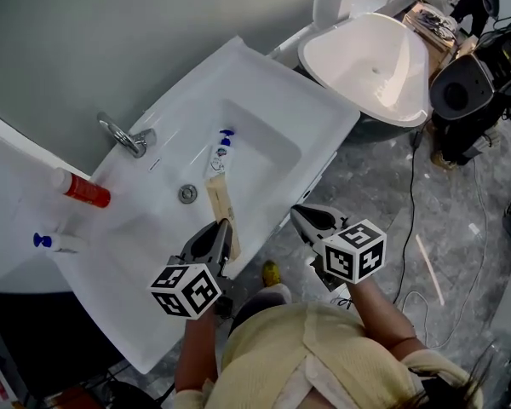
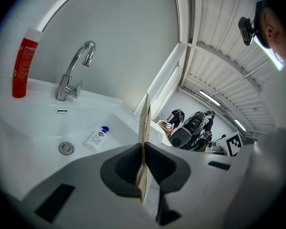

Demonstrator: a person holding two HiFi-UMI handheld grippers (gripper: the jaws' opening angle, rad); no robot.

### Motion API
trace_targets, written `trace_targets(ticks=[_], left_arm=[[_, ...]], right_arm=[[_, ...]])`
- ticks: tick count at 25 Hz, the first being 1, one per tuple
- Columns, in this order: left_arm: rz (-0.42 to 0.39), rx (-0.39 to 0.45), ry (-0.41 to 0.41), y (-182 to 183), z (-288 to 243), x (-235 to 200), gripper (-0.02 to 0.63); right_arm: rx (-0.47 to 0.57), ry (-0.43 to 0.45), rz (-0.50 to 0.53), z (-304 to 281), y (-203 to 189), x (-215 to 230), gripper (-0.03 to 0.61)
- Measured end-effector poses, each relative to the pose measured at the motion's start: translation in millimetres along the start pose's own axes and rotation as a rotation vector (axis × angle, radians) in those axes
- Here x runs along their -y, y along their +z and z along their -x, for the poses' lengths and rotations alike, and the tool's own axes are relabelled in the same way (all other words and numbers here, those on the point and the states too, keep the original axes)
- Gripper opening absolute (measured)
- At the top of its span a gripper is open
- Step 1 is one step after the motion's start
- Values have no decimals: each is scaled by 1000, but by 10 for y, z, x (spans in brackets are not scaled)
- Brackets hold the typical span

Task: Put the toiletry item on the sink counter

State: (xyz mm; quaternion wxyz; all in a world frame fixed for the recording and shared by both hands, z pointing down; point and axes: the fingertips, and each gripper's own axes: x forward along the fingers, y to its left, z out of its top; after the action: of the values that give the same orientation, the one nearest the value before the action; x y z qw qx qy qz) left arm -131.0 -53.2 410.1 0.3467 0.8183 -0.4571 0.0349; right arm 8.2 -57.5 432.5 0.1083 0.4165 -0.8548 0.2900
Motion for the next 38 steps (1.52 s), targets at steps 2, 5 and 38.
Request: trace_targets(ticks=[2, 5, 38], left_arm=[[0, -6, -11, 46, -48, -46, 55], [-6, -15, -17, 100, -103, -138, 55], [-50, 14, 81, 662, -577, -586, 55]], right_arm=[[-4, -7, 0, -84, 40, 10, 28], [-5, -12, 7, -195, 93, -4, 28], [-37, 106, 126, -1050, 765, 106, 28]])
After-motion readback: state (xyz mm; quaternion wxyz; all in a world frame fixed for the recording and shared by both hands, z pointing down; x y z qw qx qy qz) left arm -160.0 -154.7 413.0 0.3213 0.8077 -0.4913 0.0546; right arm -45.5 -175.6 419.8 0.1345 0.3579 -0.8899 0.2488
